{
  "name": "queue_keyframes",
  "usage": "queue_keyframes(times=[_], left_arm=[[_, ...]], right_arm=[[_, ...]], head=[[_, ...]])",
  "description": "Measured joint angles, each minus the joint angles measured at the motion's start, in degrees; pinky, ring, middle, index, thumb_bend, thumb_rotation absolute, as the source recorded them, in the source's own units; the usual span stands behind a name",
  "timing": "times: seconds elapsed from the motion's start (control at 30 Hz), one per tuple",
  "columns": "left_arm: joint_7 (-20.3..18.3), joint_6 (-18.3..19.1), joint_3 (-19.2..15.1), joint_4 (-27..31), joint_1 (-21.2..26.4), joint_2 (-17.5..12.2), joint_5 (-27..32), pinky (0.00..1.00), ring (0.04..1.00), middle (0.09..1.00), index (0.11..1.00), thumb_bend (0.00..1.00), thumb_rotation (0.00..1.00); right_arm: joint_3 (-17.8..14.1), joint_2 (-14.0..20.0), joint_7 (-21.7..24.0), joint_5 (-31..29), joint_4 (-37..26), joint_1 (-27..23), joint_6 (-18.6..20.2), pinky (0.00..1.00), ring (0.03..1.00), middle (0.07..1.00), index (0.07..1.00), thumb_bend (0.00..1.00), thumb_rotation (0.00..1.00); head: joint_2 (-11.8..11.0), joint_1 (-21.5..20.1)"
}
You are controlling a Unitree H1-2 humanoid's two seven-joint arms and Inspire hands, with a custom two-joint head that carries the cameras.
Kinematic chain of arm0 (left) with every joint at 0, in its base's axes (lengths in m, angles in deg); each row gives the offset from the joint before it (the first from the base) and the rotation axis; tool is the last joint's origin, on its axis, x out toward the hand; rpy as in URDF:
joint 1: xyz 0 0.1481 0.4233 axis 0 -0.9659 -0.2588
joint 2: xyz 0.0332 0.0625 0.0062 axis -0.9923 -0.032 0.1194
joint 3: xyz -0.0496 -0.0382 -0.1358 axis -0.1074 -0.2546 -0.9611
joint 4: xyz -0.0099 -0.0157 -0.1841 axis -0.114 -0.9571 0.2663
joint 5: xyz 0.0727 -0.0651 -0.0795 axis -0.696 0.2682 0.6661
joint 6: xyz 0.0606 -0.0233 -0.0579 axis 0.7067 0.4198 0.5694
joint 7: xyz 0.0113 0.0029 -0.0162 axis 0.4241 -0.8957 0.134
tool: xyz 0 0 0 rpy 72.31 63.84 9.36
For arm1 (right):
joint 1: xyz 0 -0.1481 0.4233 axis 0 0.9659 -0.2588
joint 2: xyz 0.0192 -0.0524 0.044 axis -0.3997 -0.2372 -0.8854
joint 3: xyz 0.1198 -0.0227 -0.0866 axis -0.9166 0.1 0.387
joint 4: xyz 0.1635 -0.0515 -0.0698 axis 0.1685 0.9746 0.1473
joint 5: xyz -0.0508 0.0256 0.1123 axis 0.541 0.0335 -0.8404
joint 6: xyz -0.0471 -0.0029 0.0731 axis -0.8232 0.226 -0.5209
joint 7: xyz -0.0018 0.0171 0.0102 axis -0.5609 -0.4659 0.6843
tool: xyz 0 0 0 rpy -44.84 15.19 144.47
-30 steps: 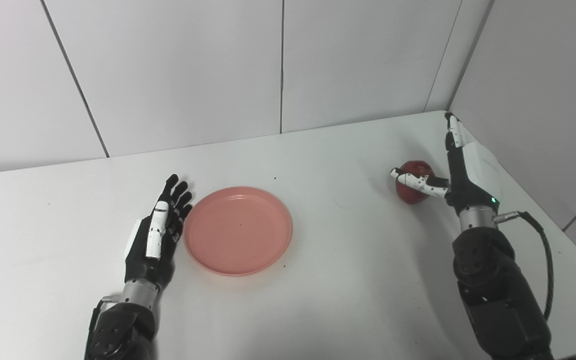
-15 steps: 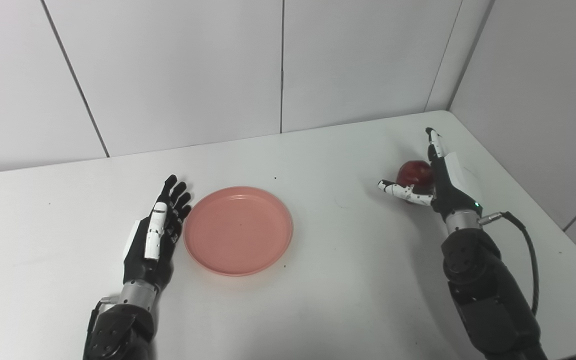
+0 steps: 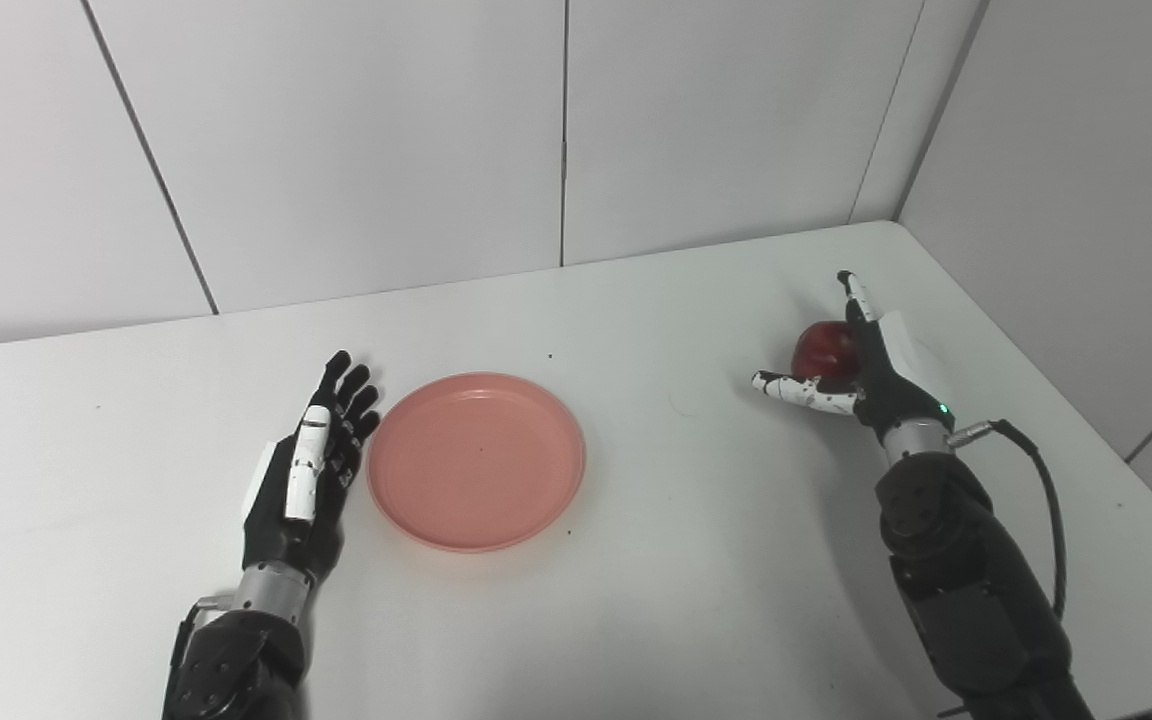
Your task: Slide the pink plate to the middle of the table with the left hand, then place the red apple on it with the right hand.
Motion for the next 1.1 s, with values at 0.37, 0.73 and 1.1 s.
queue_keyframes(times=[0.37, 0.73, 1.1], left_arm=[[-0.1, 0.1, 0.0, 0.0, 0.0, -0.1, 0.3, 0.97, 0.968, 0.972, 0.962, 0.4, 1.0], [-0.1, 0.1, 0.0, 0.1, 0.0, -0.2, 0.3, 0.98, 0.97, 0.975, 0.965, 0.4, 1.0], [-0.2, 0.2, 0.0, 0.1, 0.0, -0.3, 0.5, 0.98, 0.971, 0.976, 0.968, 0.4, 1.0]], right_arm=[[0.0, 0.0, -1.2, -0.9, 1.1, -0.2, 0.0, 0.79, 0.884, 0.915, 0.925, 1.0, 0.29], [-1.6, -0.2, -4.0, -3.0, 3.0, -1.0, -0.2, 0.65, 0.728, 0.751, 0.769, 0.95, 0.2], [-1.6, -0.4, -10.3, -5.7, 8.5, -2.9, -5.8, 0.45, 0.495, 0.534, 0.492, 0.54, 0.14]], head=[[0.0, -0.2], [0.1, 0.0], [0.2, 0.2]])
